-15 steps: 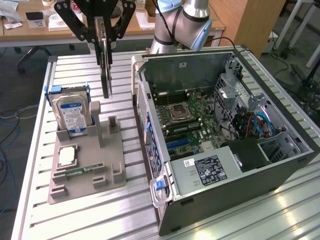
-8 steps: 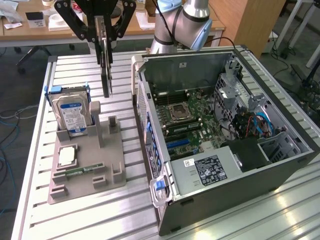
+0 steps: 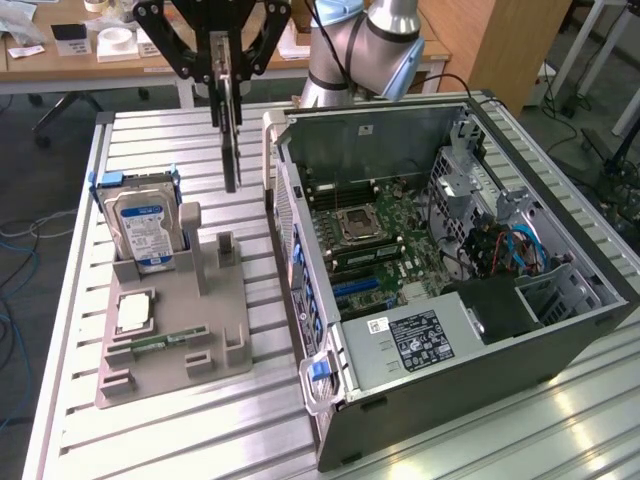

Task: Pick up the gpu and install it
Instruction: 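Pick up the gpu and move the gpu toward the slot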

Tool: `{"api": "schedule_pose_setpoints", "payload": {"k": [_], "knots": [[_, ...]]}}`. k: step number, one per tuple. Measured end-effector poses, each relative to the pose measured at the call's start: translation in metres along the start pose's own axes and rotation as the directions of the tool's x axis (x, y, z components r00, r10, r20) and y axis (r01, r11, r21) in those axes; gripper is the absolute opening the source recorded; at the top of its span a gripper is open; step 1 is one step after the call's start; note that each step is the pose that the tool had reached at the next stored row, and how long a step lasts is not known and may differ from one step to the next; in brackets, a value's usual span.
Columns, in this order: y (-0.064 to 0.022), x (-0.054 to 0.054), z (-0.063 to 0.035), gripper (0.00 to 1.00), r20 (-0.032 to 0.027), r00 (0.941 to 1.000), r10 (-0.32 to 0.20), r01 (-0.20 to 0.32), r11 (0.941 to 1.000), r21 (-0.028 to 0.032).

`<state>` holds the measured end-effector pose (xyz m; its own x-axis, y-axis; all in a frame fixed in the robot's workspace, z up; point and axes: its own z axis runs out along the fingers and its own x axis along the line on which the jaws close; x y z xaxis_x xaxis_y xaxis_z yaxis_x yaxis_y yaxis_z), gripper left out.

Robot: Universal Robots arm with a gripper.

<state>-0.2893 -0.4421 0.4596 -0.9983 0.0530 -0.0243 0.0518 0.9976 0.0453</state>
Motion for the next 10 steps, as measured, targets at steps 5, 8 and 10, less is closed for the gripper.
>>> {"api": "schedule_pose_setpoints", "payload": {"k": [5,8,10], "knots": [[0.0006,-0.011,0.0003,0.27,0.0000,1.0000,0.000,0.000,1.0000,0.0001],[0.0009,-0.018,0.0005,0.27,0.0001,1.0000,0.000,0.000,1.0000,0.0000],[0.0011,-0.022,0.0006,0.27,0.0000,1.0000,0.000,0.000,1.0000,0.0001]]}}
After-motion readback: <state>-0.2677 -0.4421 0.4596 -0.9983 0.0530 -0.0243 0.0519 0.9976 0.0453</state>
